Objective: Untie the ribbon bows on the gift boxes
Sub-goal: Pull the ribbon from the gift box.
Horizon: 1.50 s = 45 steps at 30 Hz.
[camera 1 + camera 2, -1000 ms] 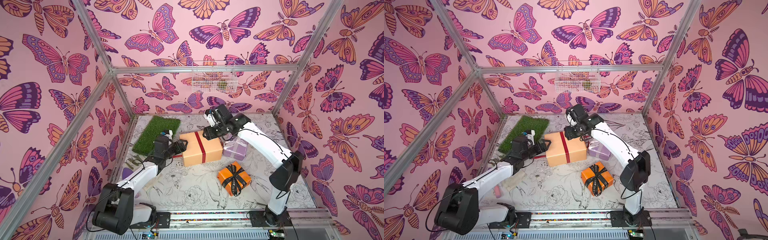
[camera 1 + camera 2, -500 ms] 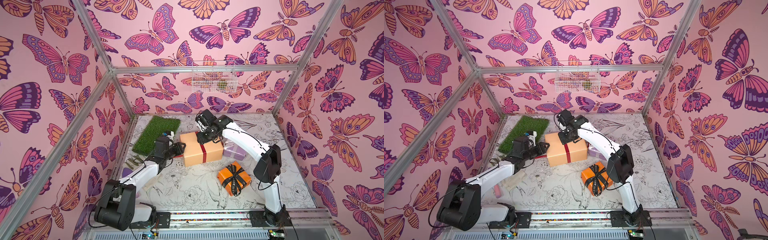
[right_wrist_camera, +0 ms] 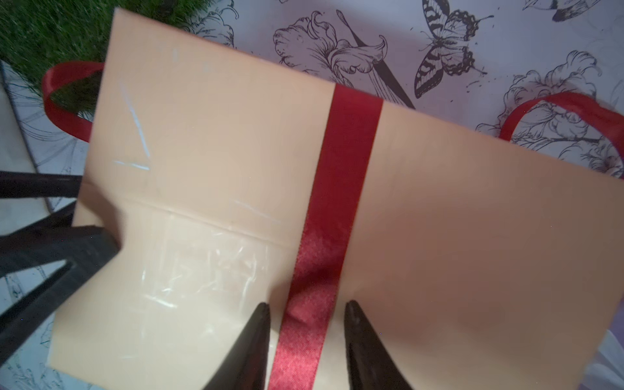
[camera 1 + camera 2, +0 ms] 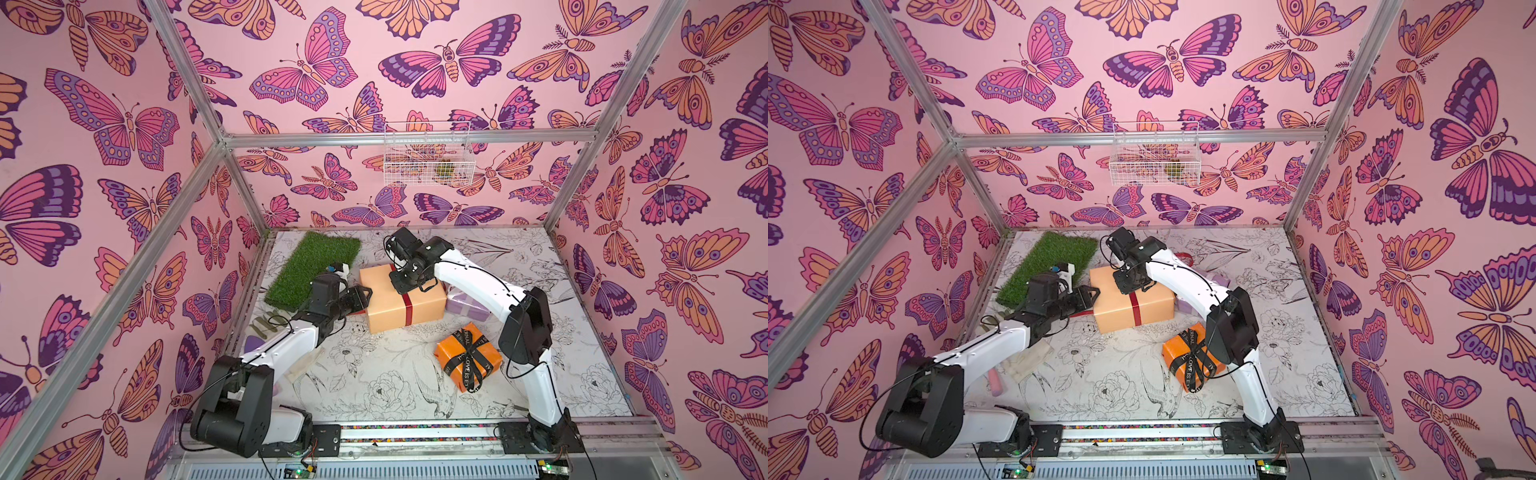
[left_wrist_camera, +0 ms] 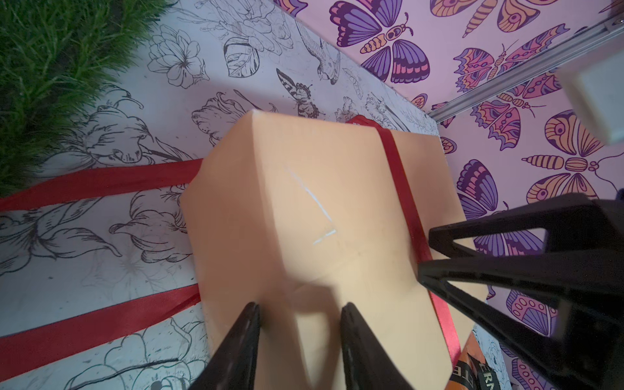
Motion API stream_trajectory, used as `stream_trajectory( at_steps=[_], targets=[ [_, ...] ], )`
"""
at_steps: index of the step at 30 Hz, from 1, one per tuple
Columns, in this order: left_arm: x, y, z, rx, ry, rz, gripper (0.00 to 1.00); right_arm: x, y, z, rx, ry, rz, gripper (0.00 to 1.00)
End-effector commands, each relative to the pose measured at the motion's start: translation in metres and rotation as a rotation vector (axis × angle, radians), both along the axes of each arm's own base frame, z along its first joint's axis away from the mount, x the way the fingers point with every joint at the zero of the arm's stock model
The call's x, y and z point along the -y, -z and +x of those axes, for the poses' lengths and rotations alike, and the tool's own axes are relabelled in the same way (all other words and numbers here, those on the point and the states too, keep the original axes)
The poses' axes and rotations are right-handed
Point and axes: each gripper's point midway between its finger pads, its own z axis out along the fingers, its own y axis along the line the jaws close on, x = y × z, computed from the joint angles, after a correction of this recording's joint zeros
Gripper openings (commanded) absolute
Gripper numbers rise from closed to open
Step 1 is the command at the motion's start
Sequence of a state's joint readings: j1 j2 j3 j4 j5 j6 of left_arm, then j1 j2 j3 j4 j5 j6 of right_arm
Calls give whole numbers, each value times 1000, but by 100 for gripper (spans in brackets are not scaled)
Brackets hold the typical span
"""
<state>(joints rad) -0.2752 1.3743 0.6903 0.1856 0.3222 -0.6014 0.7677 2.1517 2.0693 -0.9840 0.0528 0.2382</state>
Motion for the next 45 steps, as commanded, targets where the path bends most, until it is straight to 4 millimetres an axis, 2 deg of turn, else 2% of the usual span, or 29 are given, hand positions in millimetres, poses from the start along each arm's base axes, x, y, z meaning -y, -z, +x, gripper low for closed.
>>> stream_trajectory(
  at_steps=[1, 6, 10, 12, 15, 17, 21, 23, 24, 27, 28, 31, 35, 38, 45],
  targets=[
    [-2, 8, 0, -28, 9, 33, 42, -1, 29, 0, -46, 17, -41, 34],
    [-2, 8, 0, -29, 10, 35, 42, -13, 43, -4, -84, 16, -11, 29],
    [-1, 11, -1, -40, 13, 34, 42, -23, 43, -6, -79, 6, 13, 37],
    [0, 12, -1, -44, 15, 32, 42, -21, 44, -1, -59, 13, -12, 36],
    [1, 11, 0, -45, 17, 29, 42, -9, 50, 4, -44, 54, -76, 20],
    [0, 10, 0, -40, 15, 32, 42, -4, 55, 6, -55, 77, -92, 0],
    [-3, 8, -1, -30, 9, 44, 42, -14, 57, 4, -158, 94, 67, 0],
    [-5, 5, -1, -23, 5, 58, 47, -28, 45, 3, -223, 77, 244, 0],
    [-6, 5, 0, -22, 2, 62, 54, -36, 37, 1, -253, 58, 335, 0],
    [-4, 0, 1, -17, 6, 57, 81, -58, 6, -4, -342, 1, 643, 0],
    [-3, -2, 1, -15, 13, 51, 99, -61, -3, -3, -371, -10, 728, 0],
    [2, -4, 4, -17, 31, 36, 100, -63, -18, -2, -412, -28, 845, 0],
    [8, 1, 9, -45, 50, 17, 100, -61, -23, -5, -404, -46, 867, 0],
    [7, 14, 10, -76, 44, 32, 100, -60, -30, -5, -414, -51, 927, 0],
    [0, 41, 5, -147, 28, 91, 100, -55, -61, -4, -393, -83, 1055, 0]
  ],
)
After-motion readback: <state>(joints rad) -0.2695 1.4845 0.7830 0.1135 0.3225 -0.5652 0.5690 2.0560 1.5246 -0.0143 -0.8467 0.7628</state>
